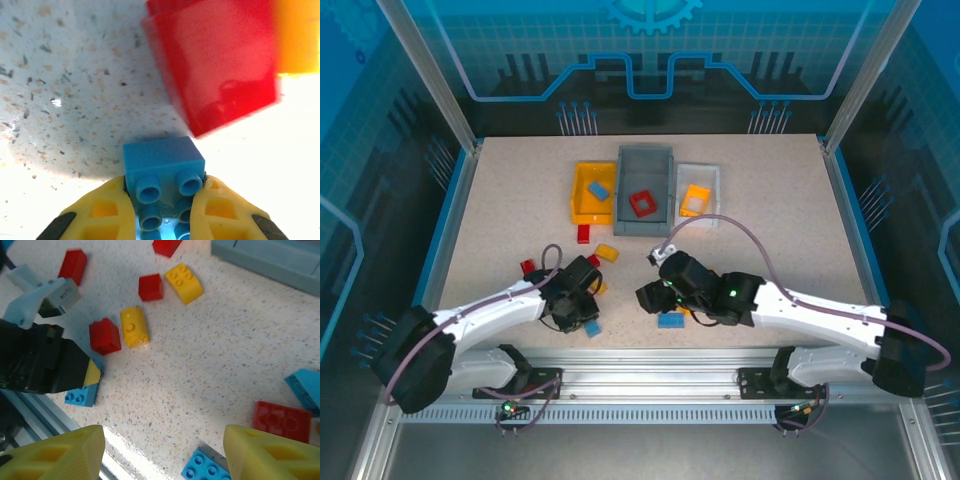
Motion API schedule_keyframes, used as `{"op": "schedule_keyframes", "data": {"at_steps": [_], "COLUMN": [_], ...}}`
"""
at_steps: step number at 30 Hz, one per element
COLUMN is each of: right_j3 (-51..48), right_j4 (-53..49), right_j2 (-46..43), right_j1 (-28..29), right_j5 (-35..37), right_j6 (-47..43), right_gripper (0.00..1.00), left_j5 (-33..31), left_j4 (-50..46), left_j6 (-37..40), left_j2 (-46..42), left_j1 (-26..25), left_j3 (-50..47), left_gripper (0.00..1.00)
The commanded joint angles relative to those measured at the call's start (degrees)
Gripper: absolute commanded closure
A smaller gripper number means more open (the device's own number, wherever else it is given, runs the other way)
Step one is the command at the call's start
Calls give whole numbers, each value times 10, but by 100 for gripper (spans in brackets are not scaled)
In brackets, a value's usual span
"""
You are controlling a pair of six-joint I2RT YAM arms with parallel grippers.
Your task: Sort the legos into containers by color
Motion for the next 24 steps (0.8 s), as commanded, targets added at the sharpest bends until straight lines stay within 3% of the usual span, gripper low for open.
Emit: {"op": "schedule_keyframes", "data": {"at_steps": [1, 6, 9, 18, 24], "right_j3": [-35, -83, -93, -106, -115], "right_j4": [40, 99, 115, 76, -19], "right_j2": [-57, -100, -108, -118, -117], "right_j1": [-25, -91, -123, -182, -230], "right_j5": [25, 9, 2, 13, 40], "right_j6": [31, 59, 65, 111, 178], "right_gripper": [35, 36, 36, 35, 34], "left_j5": [-46, -6, -3, -49, -55], "left_j4": [-60, -44, -16, -75, -109], "left_j6": [51, 173, 235, 319, 322], "left_j2": [-44, 43, 151, 481, 565], "left_j1": [19, 154, 195, 250, 261], "left_j3": [94, 217, 320, 664, 745], "left_gripper": [86, 86, 85, 83, 78]}}
